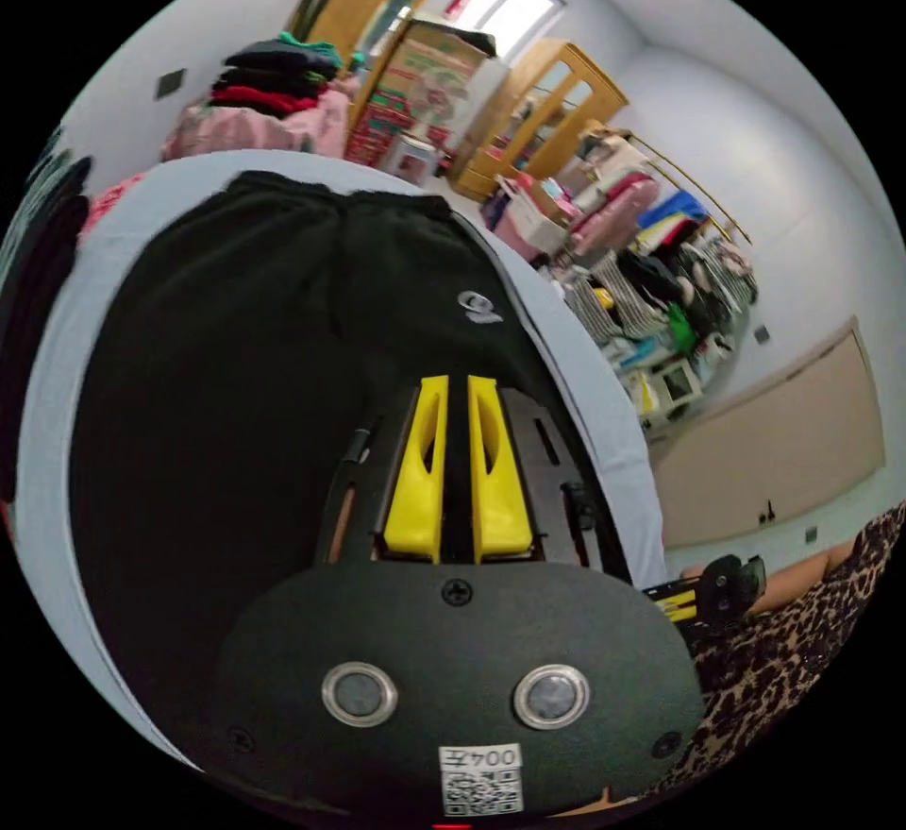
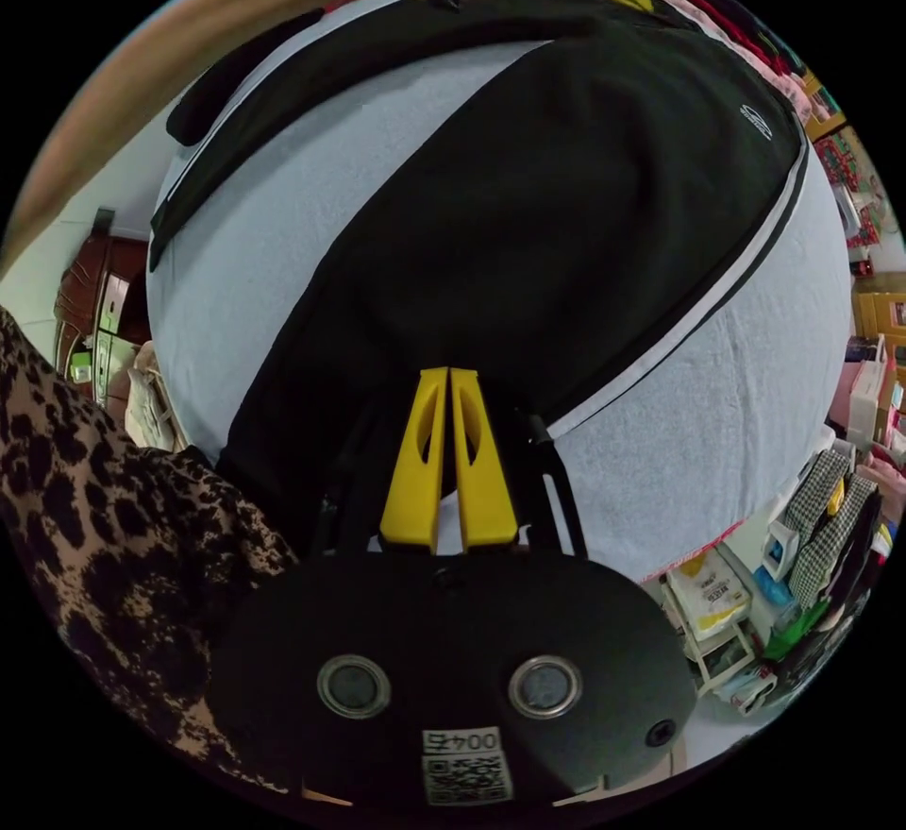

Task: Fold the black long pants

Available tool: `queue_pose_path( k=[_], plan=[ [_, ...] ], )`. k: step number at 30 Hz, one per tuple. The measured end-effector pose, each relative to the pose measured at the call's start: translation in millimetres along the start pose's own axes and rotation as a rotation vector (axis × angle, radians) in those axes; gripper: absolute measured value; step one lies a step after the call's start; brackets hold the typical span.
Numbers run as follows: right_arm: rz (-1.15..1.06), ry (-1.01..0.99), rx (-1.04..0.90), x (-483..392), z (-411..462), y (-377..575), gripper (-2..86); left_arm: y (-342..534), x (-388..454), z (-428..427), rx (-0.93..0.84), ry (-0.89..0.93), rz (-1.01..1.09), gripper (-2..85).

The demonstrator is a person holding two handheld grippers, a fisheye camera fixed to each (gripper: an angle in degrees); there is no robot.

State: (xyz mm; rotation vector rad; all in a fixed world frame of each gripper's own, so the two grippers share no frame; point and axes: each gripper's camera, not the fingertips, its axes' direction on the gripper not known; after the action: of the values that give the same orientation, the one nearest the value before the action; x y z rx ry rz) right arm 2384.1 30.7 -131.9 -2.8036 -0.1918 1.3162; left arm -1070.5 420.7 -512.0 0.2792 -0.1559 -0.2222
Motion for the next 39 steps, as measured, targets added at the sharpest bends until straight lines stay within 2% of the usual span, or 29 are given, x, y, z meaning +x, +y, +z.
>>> queue_pose_path(
  k=[4, 11, 13, 18, 21, 23, 27, 28, 31, 35, 39],
  plan=[
    [0.064, 0.017, -0.013, -5, -1, -5, -0.6, -2, 83, 69, -0.096, 0.023, 0.162, 3.5],
    [0.045, 0.077, 0.018, -13, -2, -3, -0.6, -2, 152, 172, -0.328, -0.024, 0.314, 2.9],
    [0.029, 0.099, -0.002, -16, -2, -6, -0.6, 1, 167, 180, -0.290, -0.125, 0.345, 2.6],
    [0.039, 0.086, -0.031, -11, -4, -12, -0.6, 0, 180, 167, -0.322, -0.154, 0.376, 2.7],
    [0.039, 0.020, -0.015, 1, -6, -10, -0.6, 16, 157, 108, -0.213, -0.044, 0.283, 2.8],
    [0.032, -0.013, -0.001, 7, -7, -7, -0.6, 43, 129, 63, -0.109, -0.068, 0.186, 3.0],
    [0.021, -0.049, -0.003, 17, -8, -8, -0.7, 129, 28, -15, 0.068, -0.119, -0.204, 4.0],
    [0.012, -0.043, -0.003, 17, -8, -8, -0.7, 149, -5, -24, 0.091, -0.047, -0.333, 4.8],
    [0.002, -0.026, 0.004, 17, -9, -7, -0.7, 171, -60, -27, 0.156, 0.158, -0.518, 7.1],
    [0.019, -0.022, 0.030, 19, -9, -2, -0.6, 164, -87, -18, 0.163, 0.240, -0.579, 9.4],
    [0.012, 0.017, 0.034, 16, -10, 0, -0.6, 152, -107, -11, 0.111, 0.188, -0.604, 9.8]
  ],
)
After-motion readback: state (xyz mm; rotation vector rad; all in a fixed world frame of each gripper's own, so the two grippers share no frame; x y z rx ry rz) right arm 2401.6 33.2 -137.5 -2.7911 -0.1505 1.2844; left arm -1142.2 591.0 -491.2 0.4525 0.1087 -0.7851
